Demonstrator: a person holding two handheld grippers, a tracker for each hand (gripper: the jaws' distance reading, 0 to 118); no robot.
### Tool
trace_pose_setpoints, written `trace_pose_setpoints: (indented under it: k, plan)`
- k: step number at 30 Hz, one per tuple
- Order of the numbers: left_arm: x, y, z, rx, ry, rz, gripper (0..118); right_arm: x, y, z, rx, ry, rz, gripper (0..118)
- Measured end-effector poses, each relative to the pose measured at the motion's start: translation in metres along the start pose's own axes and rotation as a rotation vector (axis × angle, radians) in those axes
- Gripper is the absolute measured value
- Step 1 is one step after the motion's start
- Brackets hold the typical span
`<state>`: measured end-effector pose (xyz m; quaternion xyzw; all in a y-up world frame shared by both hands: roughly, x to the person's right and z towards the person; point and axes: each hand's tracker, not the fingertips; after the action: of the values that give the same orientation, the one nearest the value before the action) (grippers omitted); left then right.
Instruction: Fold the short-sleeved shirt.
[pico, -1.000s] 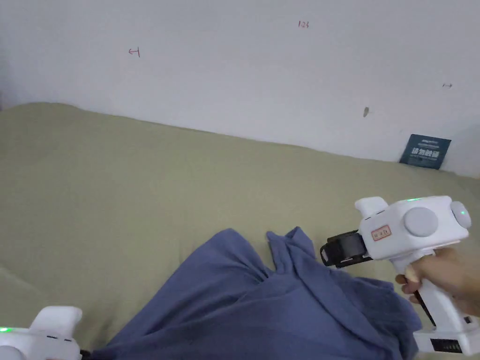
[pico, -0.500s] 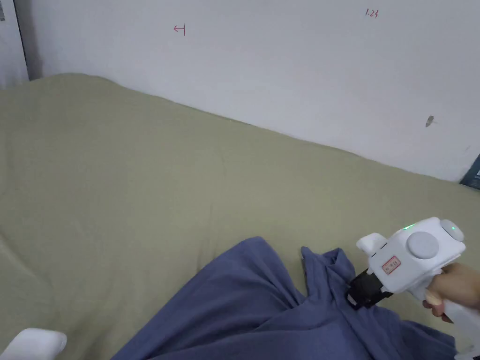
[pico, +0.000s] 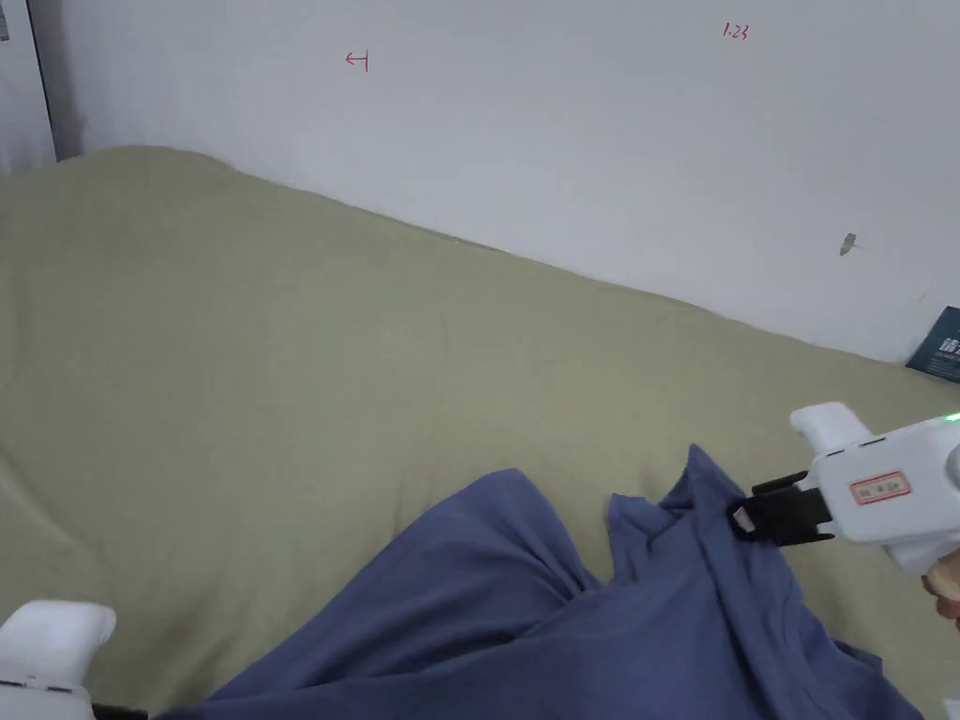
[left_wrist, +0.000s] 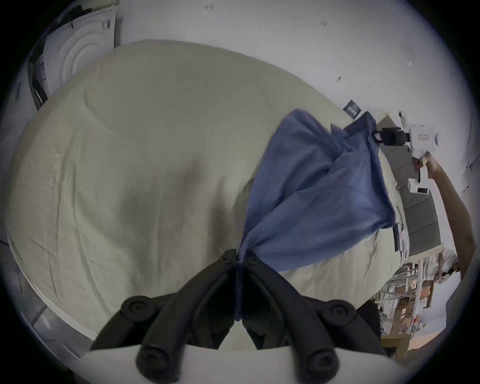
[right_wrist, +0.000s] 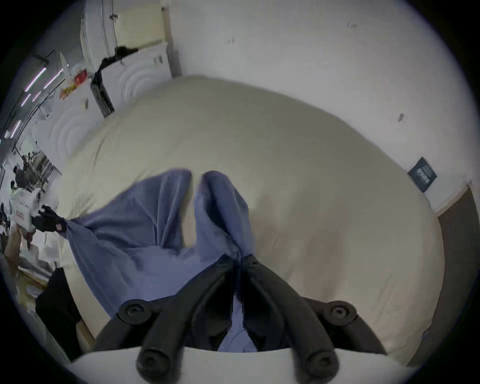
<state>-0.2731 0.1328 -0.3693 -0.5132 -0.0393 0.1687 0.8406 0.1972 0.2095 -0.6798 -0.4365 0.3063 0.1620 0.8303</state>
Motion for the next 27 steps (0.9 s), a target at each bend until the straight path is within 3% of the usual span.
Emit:
trace_pose_setpoints:
  k: [10, 15, 27]
  plan:
    - [0.039, 0.092, 0.083, 0.269, 0.022, -0.172, 4, 0.009, 0.023, 0.126, 0.276, -0.228, -0.095, 6]
    - [0.06, 0.16, 0.116, 0.395, 0.065, -0.249, 4, 0.017, 0.05, 0.175, 0.416, -0.284, -0.135, 6]
    - [0.099, 0.298, 0.15, 0.536, 0.186, -0.301, 4, 0.039, 0.121, 0.216, 0.553, -0.438, -0.121, 6]
